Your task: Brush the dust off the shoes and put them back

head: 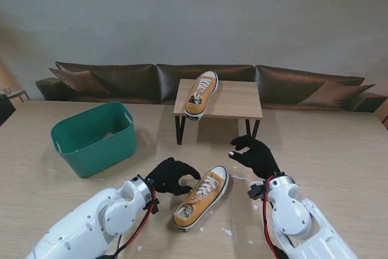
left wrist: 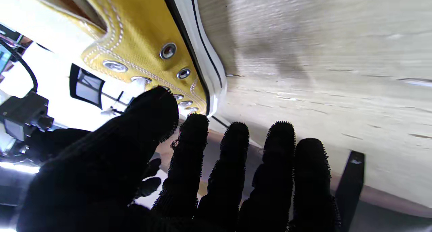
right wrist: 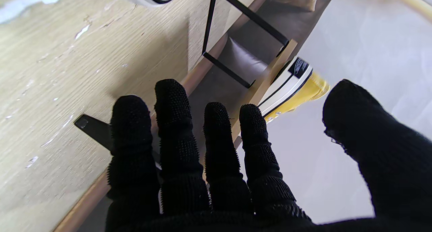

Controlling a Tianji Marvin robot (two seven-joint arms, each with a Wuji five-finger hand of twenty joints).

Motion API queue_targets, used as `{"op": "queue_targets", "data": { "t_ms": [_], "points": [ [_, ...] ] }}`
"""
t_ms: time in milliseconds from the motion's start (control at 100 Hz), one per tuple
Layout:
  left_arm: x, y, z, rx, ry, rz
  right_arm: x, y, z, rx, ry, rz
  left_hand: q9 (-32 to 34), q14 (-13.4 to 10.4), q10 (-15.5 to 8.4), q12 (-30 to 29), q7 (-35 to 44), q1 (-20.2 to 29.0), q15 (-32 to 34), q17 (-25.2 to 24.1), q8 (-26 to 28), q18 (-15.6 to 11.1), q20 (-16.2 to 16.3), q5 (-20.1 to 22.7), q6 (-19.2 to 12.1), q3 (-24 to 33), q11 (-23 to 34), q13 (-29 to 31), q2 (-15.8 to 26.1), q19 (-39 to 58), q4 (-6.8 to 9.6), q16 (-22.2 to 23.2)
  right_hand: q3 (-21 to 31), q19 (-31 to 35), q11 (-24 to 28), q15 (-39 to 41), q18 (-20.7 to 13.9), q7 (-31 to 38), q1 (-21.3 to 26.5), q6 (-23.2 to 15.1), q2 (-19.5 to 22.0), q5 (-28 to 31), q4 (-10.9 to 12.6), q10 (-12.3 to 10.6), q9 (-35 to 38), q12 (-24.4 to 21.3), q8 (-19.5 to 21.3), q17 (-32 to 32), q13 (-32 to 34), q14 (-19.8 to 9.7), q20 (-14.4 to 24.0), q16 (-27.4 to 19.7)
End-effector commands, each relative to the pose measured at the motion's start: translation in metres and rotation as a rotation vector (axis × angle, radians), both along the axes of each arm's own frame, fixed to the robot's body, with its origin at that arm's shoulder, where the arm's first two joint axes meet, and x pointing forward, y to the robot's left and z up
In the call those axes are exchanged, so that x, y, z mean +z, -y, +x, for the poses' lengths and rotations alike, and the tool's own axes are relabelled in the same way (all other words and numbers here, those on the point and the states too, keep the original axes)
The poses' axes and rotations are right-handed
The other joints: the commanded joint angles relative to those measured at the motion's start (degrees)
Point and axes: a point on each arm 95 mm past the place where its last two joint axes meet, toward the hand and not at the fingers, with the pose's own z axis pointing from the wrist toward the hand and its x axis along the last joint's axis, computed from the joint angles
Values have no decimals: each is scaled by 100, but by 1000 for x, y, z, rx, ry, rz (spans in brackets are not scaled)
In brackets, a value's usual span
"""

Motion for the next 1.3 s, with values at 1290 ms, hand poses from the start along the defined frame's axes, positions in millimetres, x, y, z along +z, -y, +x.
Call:
{"op": "queue_targets", "data": {
  "t_ms": [1290],
  "points": [
    [-17, -113, -36, 461, -18, 33, -22, -121, -113, 345, -43, -550, 263, 290, 356, 92, 7, -212, -165, -429, 213, 249, 228, 500, 359, -973, 98, -384, 828, -1022, 295, -102, 163, 2177, 2412, 3713, -456, -433, -352, -1401, -967, 1497, 288, -717, 353, 3042, 514, -51, 1684, -1257, 758, 1319]
  ]
}}
